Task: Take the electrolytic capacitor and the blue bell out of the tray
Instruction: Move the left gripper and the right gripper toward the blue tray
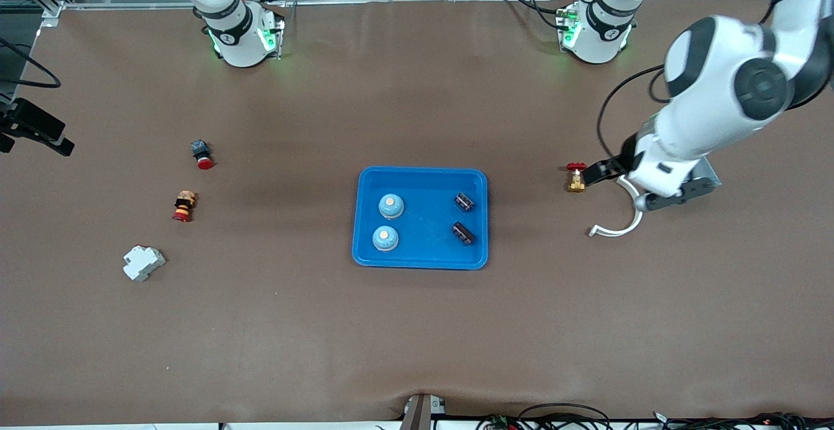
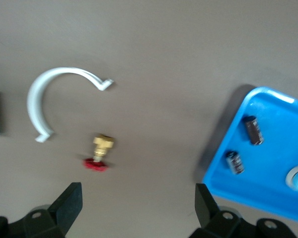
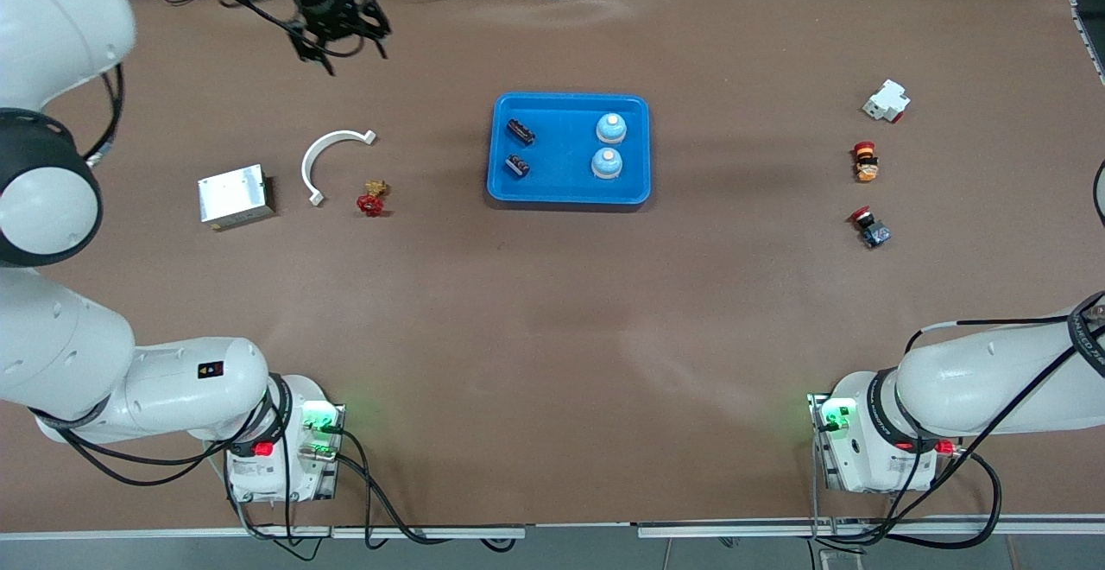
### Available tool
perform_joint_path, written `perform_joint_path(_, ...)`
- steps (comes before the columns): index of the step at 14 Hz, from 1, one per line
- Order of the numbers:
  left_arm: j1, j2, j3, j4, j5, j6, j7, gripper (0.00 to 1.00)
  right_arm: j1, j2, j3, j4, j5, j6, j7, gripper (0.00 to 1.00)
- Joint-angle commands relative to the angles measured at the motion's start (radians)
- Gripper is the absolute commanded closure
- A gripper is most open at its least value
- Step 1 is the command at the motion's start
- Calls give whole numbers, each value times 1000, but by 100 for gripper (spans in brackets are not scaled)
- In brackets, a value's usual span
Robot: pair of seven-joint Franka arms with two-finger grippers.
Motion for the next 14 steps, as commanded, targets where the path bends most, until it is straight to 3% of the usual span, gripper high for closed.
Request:
perform_joint_path(1,-68,75,-18,-10,-1,91,-220,0,-7,-7,3,-26,23,9,21,0)
perform_joint_path(5,-171,200,-17,4,24,257,-487,18,47,-7,9,-57,41,9,58,0)
perform_joint_path(8,-217,287,-17,15,125,355,-654,31,162,-4,9,-77,41,26,272,0)
perform_joint_path(14,-334,459,-9,124,186,391,-768,36,436,91,9,-75,41,91,702,0)
